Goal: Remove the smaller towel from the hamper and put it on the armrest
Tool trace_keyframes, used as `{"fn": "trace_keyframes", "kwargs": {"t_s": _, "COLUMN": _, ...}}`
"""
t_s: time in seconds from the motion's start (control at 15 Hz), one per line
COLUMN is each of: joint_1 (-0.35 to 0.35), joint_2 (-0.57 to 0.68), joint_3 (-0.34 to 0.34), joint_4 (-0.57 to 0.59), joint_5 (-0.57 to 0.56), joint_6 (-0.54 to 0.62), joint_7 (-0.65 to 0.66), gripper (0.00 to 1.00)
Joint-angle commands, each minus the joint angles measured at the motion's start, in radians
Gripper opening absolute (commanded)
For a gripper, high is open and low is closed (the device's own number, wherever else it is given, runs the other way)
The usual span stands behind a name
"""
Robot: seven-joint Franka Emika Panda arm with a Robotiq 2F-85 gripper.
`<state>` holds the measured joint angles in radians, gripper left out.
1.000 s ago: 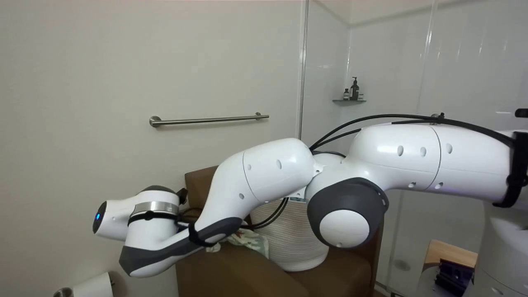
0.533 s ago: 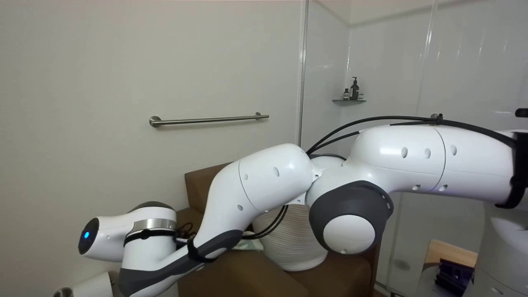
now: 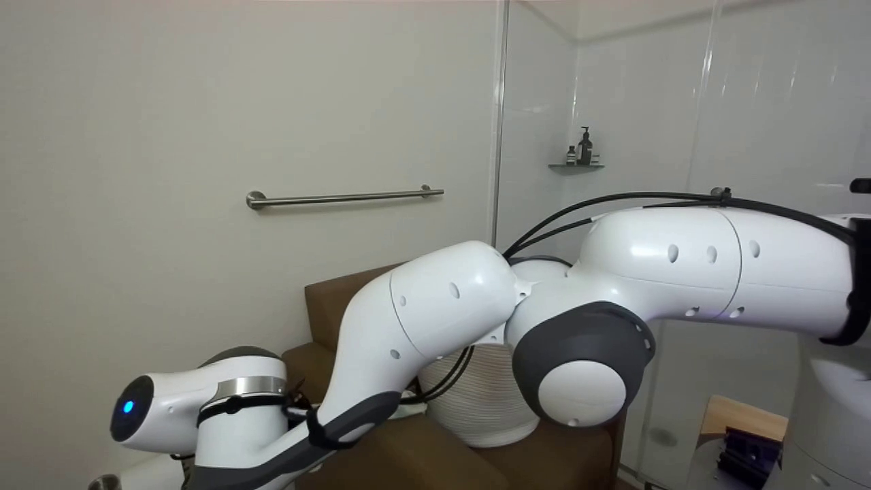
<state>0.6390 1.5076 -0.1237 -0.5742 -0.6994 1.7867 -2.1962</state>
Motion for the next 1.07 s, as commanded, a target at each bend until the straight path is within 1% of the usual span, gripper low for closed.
{"fn": "trace_keyframes", "kwargs": {"t_s": 0.0, "joint_1": -0.001, "joint_2": 0.0, "joint_3": -0.002, "joint_4": -0.009, "joint_5": -0.018, "joint_6": 0.043, "joint_7": -0.082, "gripper": 0.73}}
{"fn": "trace_keyframes", "kwargs": {"t_s": 0.27, "joint_1": -0.003, "joint_2": 0.0, "joint_3": -0.004, "joint_4": -0.002, "joint_5": -0.013, "joint_6": 0.049, "joint_7": -0.114, "gripper": 0.98}}
{"fn": "trace_keyframes", "kwargs": {"t_s": 0.47, "joint_1": -0.001, "joint_2": -0.001, "joint_3": -0.001, "joint_4": 0.027, "joint_5": -0.001, "joint_6": 0.011, "joint_7": -0.13, "gripper": 1.0}}
{"fn": "trace_keyframes", "kwargs": {"t_s": 0.53, "joint_1": 0.0, "joint_2": -0.043, "joint_3": 0.002, "joint_4": -0.025, "joint_5": -0.005, "joint_6": 0.027, "joint_7": -0.105, "gripper": 1.0}}
{"fn": "trace_keyframes", "kwargs": {"t_s": 1.0, "joint_1": -0.017, "joint_2": -0.19, "joint_3": 0.041, "joint_4": -0.067, "joint_5": 0.041, "joint_6": -0.02, "joint_7": -0.07, "gripper": 1.0}}
